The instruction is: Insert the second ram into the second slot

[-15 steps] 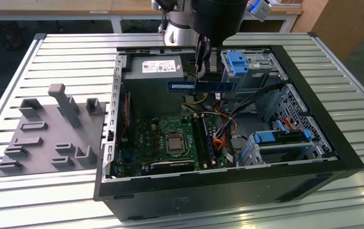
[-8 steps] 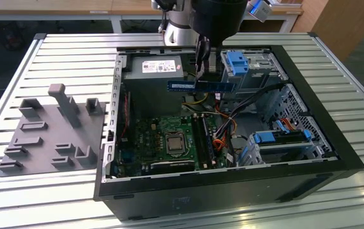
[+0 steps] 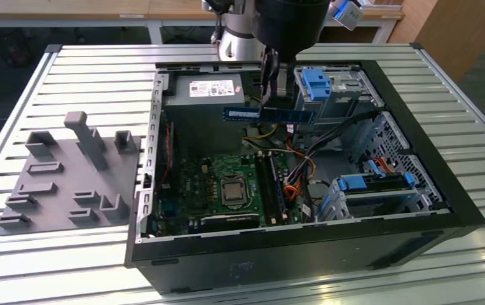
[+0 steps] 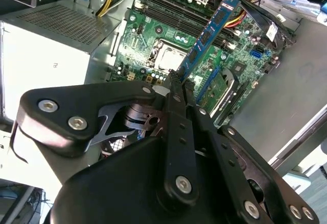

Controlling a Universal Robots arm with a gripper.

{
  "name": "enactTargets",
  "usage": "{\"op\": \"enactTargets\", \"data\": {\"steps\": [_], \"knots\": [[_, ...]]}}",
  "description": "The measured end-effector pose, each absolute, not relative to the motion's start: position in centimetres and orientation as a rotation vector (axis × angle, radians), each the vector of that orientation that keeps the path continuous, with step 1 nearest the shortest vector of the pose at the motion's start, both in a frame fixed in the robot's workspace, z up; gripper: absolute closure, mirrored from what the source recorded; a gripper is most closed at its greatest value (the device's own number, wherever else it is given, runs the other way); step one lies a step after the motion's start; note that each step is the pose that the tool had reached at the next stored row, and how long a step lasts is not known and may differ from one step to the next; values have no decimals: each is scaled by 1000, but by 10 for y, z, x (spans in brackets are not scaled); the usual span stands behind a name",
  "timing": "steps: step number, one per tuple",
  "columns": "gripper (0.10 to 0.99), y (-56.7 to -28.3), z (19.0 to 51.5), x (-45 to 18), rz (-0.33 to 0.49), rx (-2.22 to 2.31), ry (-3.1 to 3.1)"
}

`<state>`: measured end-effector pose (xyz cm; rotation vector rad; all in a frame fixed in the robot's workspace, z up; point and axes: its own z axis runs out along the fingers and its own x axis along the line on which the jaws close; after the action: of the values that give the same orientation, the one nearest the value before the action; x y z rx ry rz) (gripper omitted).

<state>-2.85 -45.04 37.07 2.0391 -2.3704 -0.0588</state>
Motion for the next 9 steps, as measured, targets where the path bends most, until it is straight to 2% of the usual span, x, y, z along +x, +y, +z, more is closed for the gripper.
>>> {"op": "enactTargets", "data": {"steps": [9], "knots": [[949, -450, 371, -29, -59, 2000, -2404]]}}
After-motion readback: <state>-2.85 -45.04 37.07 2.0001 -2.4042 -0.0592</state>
